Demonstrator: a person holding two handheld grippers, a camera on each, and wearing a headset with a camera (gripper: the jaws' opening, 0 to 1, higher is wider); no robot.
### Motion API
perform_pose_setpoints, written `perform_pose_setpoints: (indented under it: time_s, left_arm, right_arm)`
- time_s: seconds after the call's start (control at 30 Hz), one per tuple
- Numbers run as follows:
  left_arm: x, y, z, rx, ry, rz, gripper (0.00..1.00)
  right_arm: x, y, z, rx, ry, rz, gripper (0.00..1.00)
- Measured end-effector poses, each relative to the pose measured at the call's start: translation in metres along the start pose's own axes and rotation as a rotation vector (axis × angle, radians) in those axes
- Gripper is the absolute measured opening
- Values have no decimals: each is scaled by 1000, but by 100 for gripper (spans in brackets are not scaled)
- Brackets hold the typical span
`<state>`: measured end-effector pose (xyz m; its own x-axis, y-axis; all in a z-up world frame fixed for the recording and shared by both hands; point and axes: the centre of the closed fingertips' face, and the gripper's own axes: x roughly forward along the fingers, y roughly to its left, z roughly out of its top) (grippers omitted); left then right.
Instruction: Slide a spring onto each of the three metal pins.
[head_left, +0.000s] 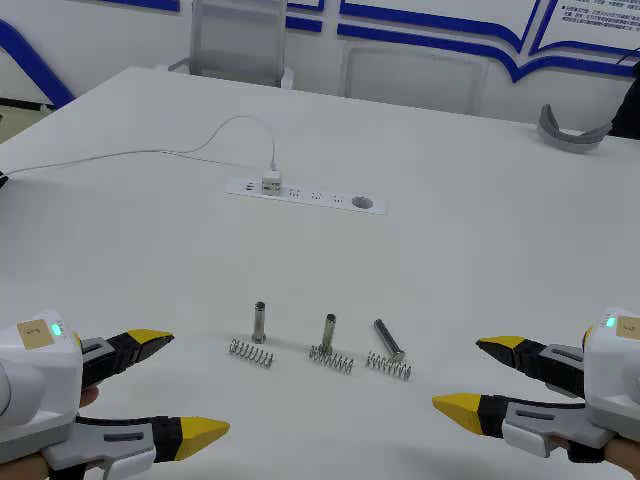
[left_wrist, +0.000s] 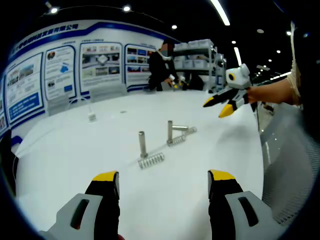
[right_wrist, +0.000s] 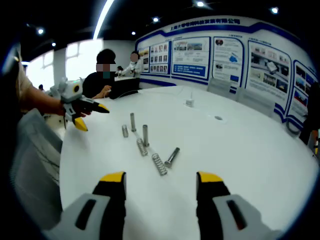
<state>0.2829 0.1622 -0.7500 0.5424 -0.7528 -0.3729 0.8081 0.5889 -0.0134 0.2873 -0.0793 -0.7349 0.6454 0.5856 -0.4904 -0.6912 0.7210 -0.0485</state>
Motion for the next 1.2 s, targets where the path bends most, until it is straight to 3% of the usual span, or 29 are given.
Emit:
perform_pose_setpoints:
  time_s: [0.73, 1.2]
  left_arm:
    - [1, -2, 3, 14, 1, -8, 73]
    - [1, -3, 1, 6, 2, -10, 73]
  right_arm:
    - [-1, -5, 6, 2, 5, -24, 53]
    - [23, -17, 24, 17, 30, -40, 45]
